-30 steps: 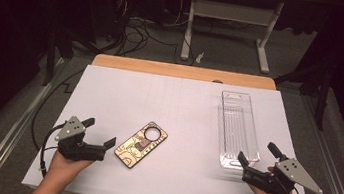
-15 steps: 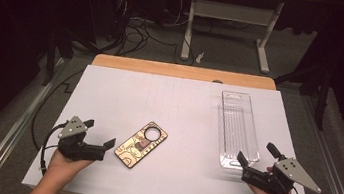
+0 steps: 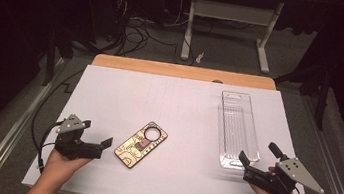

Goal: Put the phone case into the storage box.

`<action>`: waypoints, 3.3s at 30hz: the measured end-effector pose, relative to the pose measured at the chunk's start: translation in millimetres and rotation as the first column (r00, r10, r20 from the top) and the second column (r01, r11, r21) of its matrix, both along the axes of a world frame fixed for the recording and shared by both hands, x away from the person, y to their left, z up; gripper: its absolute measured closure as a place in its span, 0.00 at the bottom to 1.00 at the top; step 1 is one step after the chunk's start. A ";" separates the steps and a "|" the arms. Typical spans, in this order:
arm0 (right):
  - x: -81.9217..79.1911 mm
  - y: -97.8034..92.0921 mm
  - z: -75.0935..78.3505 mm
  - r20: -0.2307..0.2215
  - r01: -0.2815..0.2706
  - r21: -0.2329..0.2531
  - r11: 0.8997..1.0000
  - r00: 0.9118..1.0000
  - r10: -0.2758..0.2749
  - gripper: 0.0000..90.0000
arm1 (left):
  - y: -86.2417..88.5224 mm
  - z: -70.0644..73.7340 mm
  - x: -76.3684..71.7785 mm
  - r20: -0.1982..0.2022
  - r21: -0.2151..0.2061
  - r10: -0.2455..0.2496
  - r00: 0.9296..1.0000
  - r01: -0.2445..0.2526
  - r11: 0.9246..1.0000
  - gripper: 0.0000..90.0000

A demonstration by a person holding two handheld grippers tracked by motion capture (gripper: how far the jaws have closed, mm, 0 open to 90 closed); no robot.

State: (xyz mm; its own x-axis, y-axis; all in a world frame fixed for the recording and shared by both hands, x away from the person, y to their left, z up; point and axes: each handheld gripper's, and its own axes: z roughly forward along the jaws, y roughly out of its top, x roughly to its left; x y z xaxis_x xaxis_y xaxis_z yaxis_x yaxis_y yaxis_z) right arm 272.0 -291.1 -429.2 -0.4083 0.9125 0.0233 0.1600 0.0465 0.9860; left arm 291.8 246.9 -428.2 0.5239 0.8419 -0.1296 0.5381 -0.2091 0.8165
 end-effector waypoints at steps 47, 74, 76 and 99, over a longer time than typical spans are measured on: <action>1.5 -1.0 -6.3 -0.030 -0.012 -0.033 0.999 0.999 0.011 0.02 | -18.6 -27.6 13.5 -0.365 0.185 -0.043 0.930 0.118 0.976 0.01; 0.7 1.1 -6.4 -0.032 -0.009 -0.038 0.999 0.999 0.008 0.02 | -29.3 -27.2 13.0 -0.404 0.227 -0.058 0.913 0.161 0.960 0.01; 0.6 1.6 -6.2 -0.029 -0.011 -0.041 0.999 1.000 0.010 0.02 | -31.4 -26.0 14.3 -0.409 0.235 -0.056 0.911 0.164 0.958 0.01; -0.1 -3.3 -3.2 -0.023 -0.005 0.009 1.000 1.000 0.006 0.02 | -53.9 -21.9 25.9 -0.558 0.341 -0.009 0.830 0.238 0.909 0.01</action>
